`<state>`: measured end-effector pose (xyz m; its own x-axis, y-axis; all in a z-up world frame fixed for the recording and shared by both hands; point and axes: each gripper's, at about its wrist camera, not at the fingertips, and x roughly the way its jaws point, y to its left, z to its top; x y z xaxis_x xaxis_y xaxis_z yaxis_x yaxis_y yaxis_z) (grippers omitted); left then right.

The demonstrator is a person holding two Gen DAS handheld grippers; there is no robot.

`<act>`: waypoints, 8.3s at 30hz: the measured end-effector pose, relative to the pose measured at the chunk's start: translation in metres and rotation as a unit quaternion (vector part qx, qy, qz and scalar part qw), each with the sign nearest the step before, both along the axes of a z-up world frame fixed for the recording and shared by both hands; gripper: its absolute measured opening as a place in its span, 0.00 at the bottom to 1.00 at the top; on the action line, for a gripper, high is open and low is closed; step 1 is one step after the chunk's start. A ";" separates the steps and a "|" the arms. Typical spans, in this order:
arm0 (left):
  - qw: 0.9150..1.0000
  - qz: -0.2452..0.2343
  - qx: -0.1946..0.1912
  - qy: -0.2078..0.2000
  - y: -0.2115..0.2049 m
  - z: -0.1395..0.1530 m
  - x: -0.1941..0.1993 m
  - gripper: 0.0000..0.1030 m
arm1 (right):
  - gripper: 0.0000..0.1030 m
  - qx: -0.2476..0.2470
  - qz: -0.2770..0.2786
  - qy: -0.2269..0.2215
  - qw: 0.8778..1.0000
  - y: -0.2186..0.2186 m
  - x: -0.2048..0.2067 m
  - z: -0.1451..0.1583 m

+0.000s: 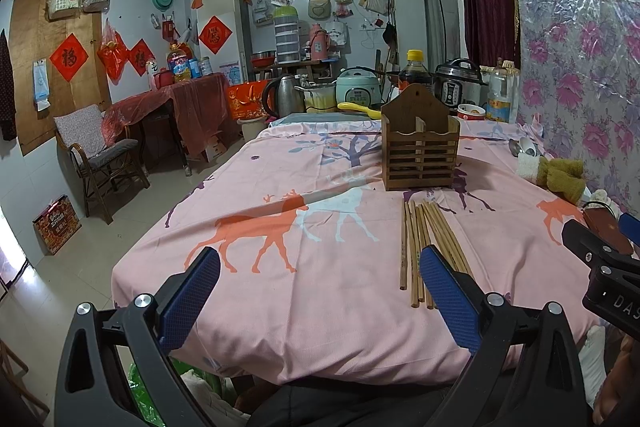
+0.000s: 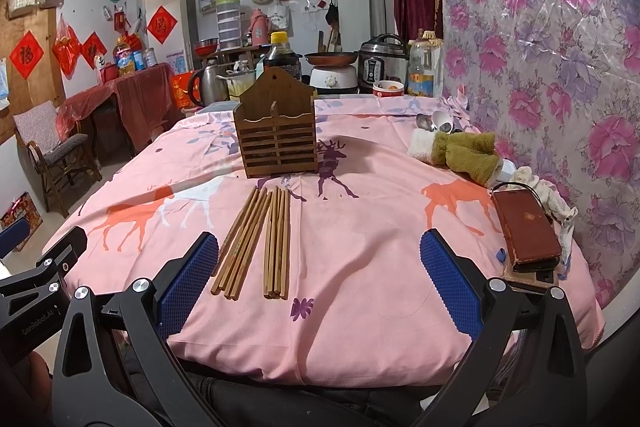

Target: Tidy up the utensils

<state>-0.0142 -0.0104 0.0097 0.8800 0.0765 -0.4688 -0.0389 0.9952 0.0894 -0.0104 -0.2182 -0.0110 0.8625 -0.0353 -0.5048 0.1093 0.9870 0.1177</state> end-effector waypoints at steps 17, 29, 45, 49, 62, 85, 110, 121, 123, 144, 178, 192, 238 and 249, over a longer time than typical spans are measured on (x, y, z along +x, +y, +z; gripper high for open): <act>1.000 0.003 -0.007 0.012 0.004 -0.008 0.005 0.95 | 0.94 0.017 0.025 0.028 0.999 0.006 0.006 -0.010; 0.994 0.028 -0.008 0.104 0.022 -0.057 0.050 0.95 | 0.94 0.102 0.027 0.102 0.989 -0.024 0.033 -0.034; 0.975 -0.084 0.066 0.193 -0.042 -0.132 0.129 0.95 | 0.94 0.113 -0.029 0.106 0.987 -0.069 0.059 -0.071; 0.976 -0.089 0.057 0.190 -0.042 -0.134 0.142 0.95 | 0.94 0.119 -0.030 0.112 0.986 -0.072 0.062 -0.076; 0.979 -0.115 0.035 0.164 -0.050 -0.134 0.144 0.15 | 0.94 0.102 -0.010 0.113 0.988 -0.063 0.063 -0.083; 0.989 -0.035 -0.022 0.142 0.015 -0.139 0.128 0.73 | 0.59 -0.076 0.115 0.127 0.982 0.005 0.093 -0.121; 0.989 -0.030 -0.022 0.144 0.018 -0.139 0.129 0.79 | 0.51 0.036 0.129 0.105 0.985 -0.034 0.109 -0.103; 0.989 -0.029 -0.019 0.142 0.020 -0.140 0.129 0.80 | 0.51 0.196 0.068 0.158 0.965 -0.081 0.178 -0.101; 0.989 -0.028 -0.019 0.142 0.018 -0.140 0.129 0.81 | 0.51 0.214 0.059 0.167 0.961 -0.081 0.189 -0.103; 0.990 -0.025 -0.014 0.141 0.017 -0.140 0.128 0.82 | 0.37 0.116 0.077 0.190 0.972 -0.075 0.169 -0.097; 0.990 -0.020 -0.005 0.141 0.016 -0.140 0.127 0.85 | 0.38 -0.017 0.243 0.092 0.966 -0.013 0.069 -0.092; 0.990 -0.020 -0.005 0.141 0.016 -0.140 0.127 0.85 | 0.36 -0.054 0.211 0.101 0.971 0.006 0.080 -0.100; 0.984 -0.113 0.019 0.133 -0.009 -0.141 0.112 0.10 | 0.07 -0.068 0.175 0.116 0.975 0.003 0.097 -0.121; 0.980 -0.132 -0.021 0.145 -0.007 -0.114 0.112 0.06 | 0.06 -0.023 0.146 0.064 0.987 -0.022 0.083 -0.084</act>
<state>0.0982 -0.0174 -0.1043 0.6960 -0.1600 -0.7000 0.2415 0.9702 0.0184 0.0728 -0.2400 -0.0950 0.7681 0.1793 -0.6148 -0.1693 0.9827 0.0750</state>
